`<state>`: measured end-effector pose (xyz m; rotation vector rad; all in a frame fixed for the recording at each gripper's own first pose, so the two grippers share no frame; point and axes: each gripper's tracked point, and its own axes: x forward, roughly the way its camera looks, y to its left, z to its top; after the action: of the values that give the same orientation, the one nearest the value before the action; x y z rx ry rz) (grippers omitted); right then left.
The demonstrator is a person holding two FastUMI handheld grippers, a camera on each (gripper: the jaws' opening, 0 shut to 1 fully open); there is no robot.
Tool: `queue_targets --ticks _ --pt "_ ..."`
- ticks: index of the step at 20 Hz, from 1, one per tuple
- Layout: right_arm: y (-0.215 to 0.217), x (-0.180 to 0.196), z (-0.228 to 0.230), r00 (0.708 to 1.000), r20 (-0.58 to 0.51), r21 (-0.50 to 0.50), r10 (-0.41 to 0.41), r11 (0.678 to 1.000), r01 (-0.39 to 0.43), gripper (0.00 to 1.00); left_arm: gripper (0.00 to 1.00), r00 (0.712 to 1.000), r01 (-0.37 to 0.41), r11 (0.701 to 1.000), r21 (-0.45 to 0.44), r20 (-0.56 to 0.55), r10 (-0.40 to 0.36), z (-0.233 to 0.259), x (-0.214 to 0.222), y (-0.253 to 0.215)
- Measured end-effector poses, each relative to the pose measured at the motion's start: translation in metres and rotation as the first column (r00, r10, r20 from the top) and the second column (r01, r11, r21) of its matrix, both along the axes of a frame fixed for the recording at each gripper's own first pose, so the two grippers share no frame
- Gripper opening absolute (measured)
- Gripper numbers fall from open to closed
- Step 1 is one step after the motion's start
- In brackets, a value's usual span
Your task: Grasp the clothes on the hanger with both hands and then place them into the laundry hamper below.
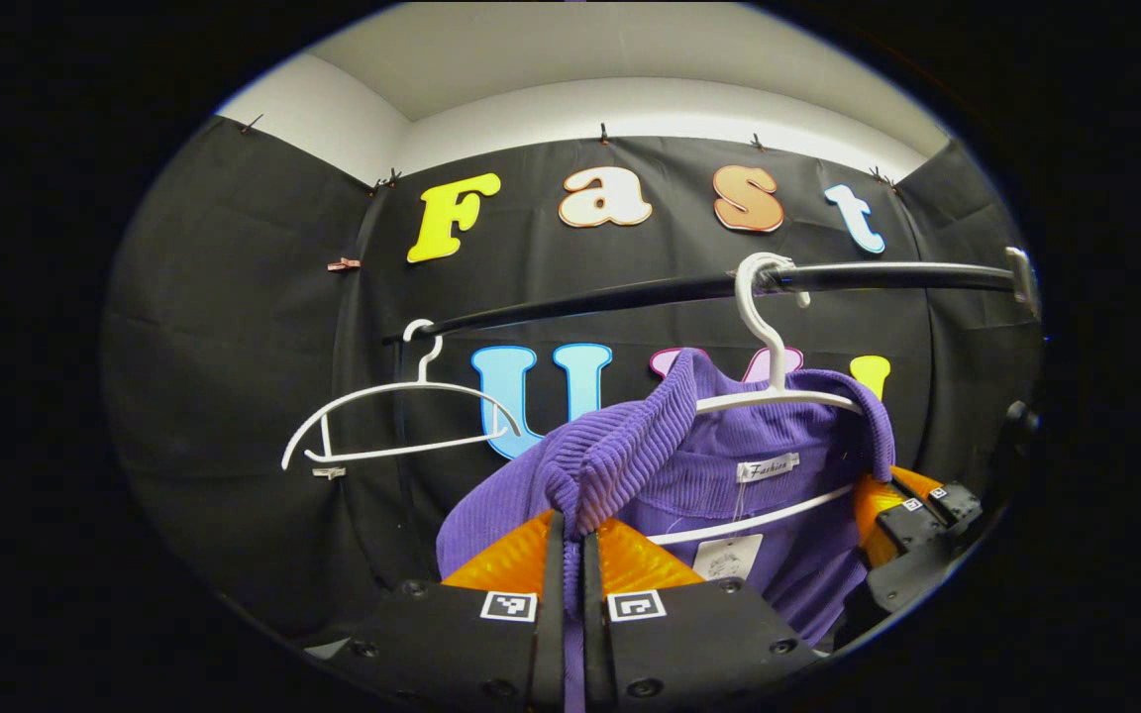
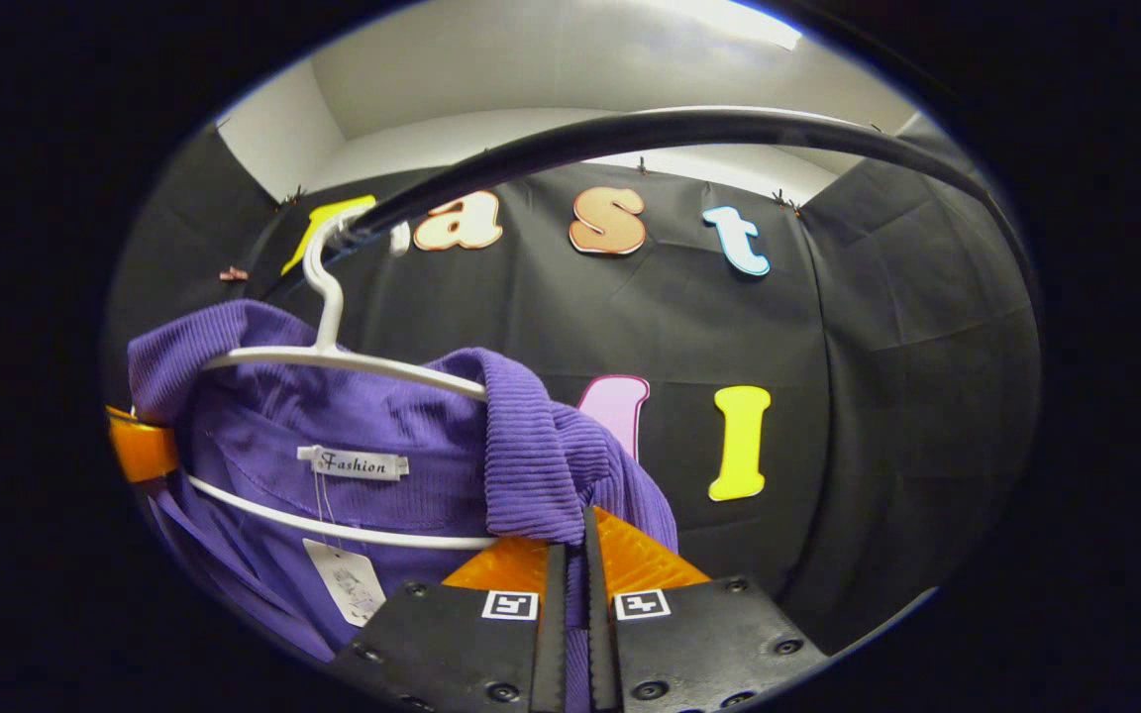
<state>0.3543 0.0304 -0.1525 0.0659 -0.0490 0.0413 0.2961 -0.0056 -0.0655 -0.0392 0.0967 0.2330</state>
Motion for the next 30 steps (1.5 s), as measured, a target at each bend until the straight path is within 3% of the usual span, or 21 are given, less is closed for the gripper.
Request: queue_targets --ticks 9,23,24,25,30 --pt "-0.043 0.011 0.06 0.987 0.16 -0.151 -0.019 0.988 0.043 0.13 0.1 0.999 -0.034 0.999 0.033 0.04 0.032 0.029 0.001 0.03" --pt "-0.052 0.062 -0.009 1.0 -0.007 -0.199 0.023 0.98 -0.024 0.13 0.11 0.995 0.078 0.997 -0.017 -0.067 -0.079 0.017 0.032 0.055" --pt "-0.052 0.063 -0.01 1.0 -0.008 -0.2 0.025 0.979 -0.026 0.1 0.11 0.993 0.088 0.996 -0.011 -0.082 -0.088 0.013 0.032 0.055" --pt "-0.052 0.062 -0.014 0.999 -0.027 -0.209 0.027 0.977 -0.032 0.13 0.11 0.991 0.093 0.996 -0.015 -0.097 -0.094 0.012 0.031 0.056" --pt "-0.058 0.035 0.049 0.976 0.213 -0.271 -0.034 0.958 0.093 0.13 0.1 0.999 0.044 0.999 0.017 0.0 -0.044 0.045 0.024 0.073"
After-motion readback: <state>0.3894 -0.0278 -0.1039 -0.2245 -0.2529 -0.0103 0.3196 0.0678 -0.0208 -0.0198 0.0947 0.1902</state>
